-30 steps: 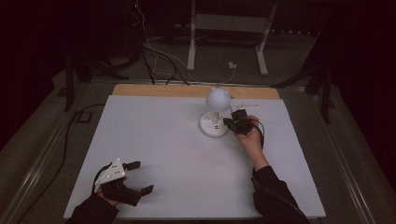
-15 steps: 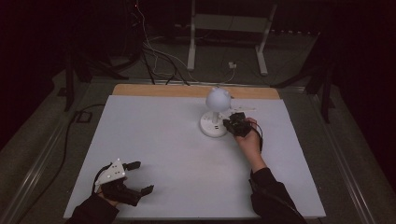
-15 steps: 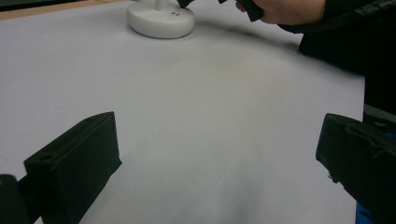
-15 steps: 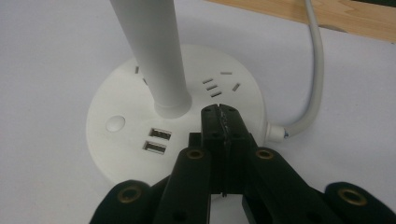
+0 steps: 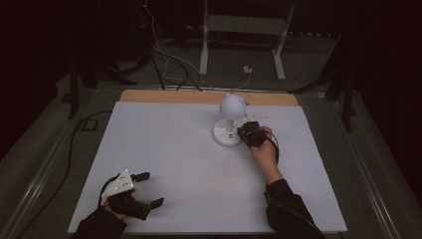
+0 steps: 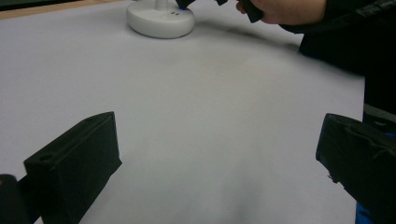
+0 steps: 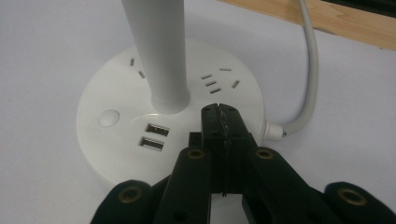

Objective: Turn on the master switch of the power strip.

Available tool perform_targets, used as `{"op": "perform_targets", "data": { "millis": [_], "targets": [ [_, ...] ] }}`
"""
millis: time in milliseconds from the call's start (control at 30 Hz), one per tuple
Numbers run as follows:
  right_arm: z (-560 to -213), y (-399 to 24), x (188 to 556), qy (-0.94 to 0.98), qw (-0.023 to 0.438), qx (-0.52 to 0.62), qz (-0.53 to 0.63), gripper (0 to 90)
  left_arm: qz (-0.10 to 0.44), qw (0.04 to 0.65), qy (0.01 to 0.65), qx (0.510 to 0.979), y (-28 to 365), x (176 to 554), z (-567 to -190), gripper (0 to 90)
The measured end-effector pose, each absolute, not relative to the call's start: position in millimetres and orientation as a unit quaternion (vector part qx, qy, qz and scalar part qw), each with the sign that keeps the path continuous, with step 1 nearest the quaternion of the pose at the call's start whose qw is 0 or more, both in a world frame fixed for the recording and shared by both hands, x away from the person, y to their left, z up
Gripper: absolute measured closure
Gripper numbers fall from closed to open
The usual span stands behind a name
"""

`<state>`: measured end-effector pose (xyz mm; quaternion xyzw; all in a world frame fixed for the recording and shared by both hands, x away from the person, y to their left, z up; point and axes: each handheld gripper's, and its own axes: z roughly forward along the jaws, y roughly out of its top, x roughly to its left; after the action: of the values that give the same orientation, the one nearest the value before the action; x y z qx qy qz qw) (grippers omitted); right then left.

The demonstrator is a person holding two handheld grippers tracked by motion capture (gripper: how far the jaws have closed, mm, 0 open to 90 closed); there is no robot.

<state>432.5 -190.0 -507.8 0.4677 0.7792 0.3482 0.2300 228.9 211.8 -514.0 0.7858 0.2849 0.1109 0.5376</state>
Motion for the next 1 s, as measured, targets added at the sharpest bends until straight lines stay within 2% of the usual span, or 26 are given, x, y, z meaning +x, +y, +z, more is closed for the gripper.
{"op": "perform_targets", "data": {
  "millis": [300,567,1000],
  "targets": [
    [-509.4,-186.6,429.6,0.783,0.253,0.454,0.342,90.0,0.112,0.538,0.286,0.785,211.5,228.9,-513.9,0.1],
    [-507.1,-184.7,429.9,0.786,0.255,0.455,0.332,90.0,0.112,0.536,0.287,0.786,211.6,229.3,-514.3,0.1],
    [-485.9,-199.3,423.8,0.760,0.226,0.462,0.398,90.0,0.111,0.537,0.289,0.785,211.6,229.9,-514.5,0.1]
  ]
}}
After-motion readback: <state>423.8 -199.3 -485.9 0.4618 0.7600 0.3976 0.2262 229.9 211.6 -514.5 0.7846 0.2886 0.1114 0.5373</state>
